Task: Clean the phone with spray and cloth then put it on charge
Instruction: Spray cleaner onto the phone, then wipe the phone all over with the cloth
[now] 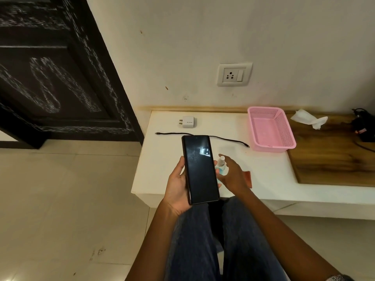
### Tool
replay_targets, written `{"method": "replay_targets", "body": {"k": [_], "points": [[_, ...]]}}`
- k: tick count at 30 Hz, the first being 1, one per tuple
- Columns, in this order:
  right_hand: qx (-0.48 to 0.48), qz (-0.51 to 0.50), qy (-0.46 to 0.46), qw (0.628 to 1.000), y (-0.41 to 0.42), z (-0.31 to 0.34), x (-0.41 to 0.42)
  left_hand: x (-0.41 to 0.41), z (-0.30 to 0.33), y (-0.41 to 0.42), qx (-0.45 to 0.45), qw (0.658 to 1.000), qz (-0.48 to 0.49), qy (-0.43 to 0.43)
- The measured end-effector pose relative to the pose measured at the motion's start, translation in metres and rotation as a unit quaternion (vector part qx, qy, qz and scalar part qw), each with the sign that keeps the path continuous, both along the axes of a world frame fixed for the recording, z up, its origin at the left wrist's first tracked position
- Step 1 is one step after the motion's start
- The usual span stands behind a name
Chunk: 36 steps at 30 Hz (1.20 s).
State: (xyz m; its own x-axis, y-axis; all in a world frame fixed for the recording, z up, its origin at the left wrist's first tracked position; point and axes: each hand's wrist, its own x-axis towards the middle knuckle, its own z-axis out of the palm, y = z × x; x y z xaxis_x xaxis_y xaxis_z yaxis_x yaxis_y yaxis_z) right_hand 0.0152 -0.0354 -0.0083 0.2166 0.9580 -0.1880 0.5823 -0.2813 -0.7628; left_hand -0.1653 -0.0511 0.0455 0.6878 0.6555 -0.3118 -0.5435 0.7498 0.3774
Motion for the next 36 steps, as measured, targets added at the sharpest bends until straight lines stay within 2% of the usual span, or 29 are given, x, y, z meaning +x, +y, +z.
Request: {"method": "replay_targets", "body": {"k": [2, 6, 9, 16, 20, 25, 27, 31, 36], "points": [[0.008, -0.022, -0.009, 1.0, -0.002, -0.003, 0.01, 0.0, 0.002, -0.001, -0.009, 1.0, 0.003, -0.008], [0.023, -0.204, -0.012, 0.979, -0.004, -0.008, 0.036, -0.001, 0.004, -0.002, -0.022, 1.0, 0.015, -0.002], [0.006, -0.264, -0.014, 0.964, -0.005, -0.017, 0.059, 0.0, 0.003, -0.002, -0.034, 0.999, 0.018, 0.002], [-0.122, -0.199, -0.001, 0.972, 0.0, -0.039, 0.076, 0.005, -0.006, 0.0, -0.051, 0.998, 0.009, 0.018], [-0.173, -0.198, -0.018, 0.965, 0.007, -0.043, 0.071, 0.008, -0.009, 0.003, -0.065, 0.997, 0.002, 0.034], [-0.163, -0.162, -0.033, 0.973, 0.002, -0.045, 0.073, 0.011, -0.013, 0.004, -0.072, 0.996, -0.002, 0.048], [-0.142, -0.174, -0.001, 0.974, -0.005, -0.043, 0.074, 0.013, -0.012, 0.003, -0.071, 0.996, -0.005, 0.05], [-0.116, -0.233, 0.126, 0.957, -0.02, -0.029, 0.076, 0.014, -0.006, -0.001, -0.068, 0.997, -0.006, 0.045], [-0.094, -0.297, 0.348, 0.884, -0.037, 0.01, 0.068, 0.014, 0.009, -0.015, -0.052, 0.998, -0.018, 0.026]]}}
